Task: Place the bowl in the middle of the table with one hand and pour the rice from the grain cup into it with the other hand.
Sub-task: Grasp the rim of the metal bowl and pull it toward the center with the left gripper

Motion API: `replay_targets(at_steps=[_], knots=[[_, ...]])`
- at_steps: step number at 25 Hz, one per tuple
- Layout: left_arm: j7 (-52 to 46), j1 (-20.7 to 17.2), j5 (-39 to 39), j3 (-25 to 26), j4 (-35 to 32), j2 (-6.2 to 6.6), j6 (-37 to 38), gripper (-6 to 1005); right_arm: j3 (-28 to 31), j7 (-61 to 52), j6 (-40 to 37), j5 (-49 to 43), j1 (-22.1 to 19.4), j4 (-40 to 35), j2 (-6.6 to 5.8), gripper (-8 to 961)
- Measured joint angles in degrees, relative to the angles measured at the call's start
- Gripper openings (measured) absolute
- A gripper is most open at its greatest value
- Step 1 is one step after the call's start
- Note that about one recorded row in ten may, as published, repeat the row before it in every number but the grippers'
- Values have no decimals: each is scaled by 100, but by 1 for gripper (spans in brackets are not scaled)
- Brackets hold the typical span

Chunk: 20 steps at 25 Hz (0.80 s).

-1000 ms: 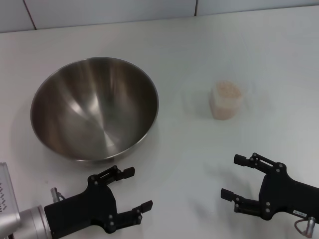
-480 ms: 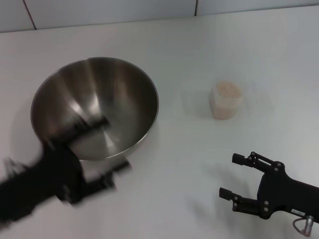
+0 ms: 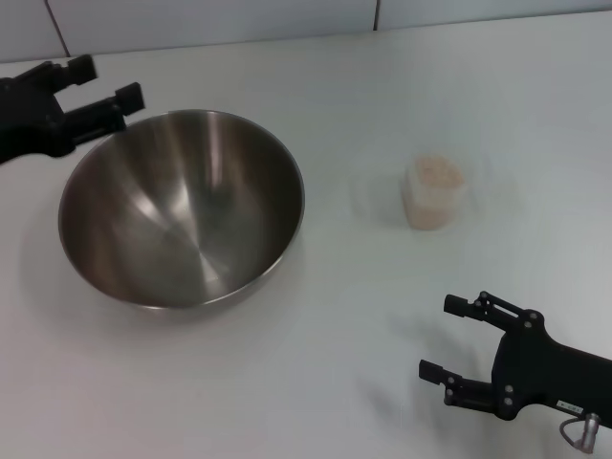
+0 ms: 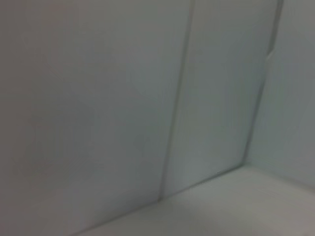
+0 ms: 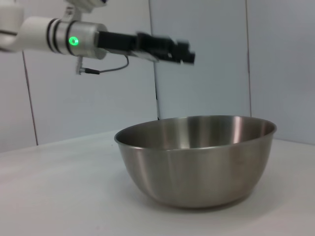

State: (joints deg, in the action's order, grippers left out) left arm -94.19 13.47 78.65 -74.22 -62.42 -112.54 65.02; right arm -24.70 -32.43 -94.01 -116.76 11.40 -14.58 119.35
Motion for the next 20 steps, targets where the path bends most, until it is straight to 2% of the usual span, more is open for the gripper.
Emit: replay_targets(at_steps=[1, 2, 3, 4, 7, 9, 11, 20], knots=[[-520, -6, 577, 10, -367, -31, -252, 788, 0, 0, -1, 0, 12, 0, 0, 818], [-520, -6, 577, 10, -367, -31, -252, 786, 0, 0, 0, -1, 22, 0, 0, 818], [-1870, 89, 2223, 172, -1040, -151, -503, 785, 0, 0, 0, -2, 33, -1, 0, 817], [-2118, 127, 2544, 218, -1132, -185, -482, 784, 0, 0, 0, -2, 40, 0, 0, 816], [-3228, 483, 4407, 647, -1437, -414, -87, 779, 0, 0, -1, -4, 50, -1, 0, 815], [-3337, 638, 4909, 861, -1402, -506, 98, 777, 0, 0, 0, -4, 54, -1, 0, 814], [-3354, 750, 5060, 970, -1321, -544, 182, 774, 0, 0, 0, -4, 55, -1, 0, 813], [-3341, 1269, 5519, 995, -439, -546, 296, 762, 0, 0, 19, -4, 56, -1, 0, 808]])
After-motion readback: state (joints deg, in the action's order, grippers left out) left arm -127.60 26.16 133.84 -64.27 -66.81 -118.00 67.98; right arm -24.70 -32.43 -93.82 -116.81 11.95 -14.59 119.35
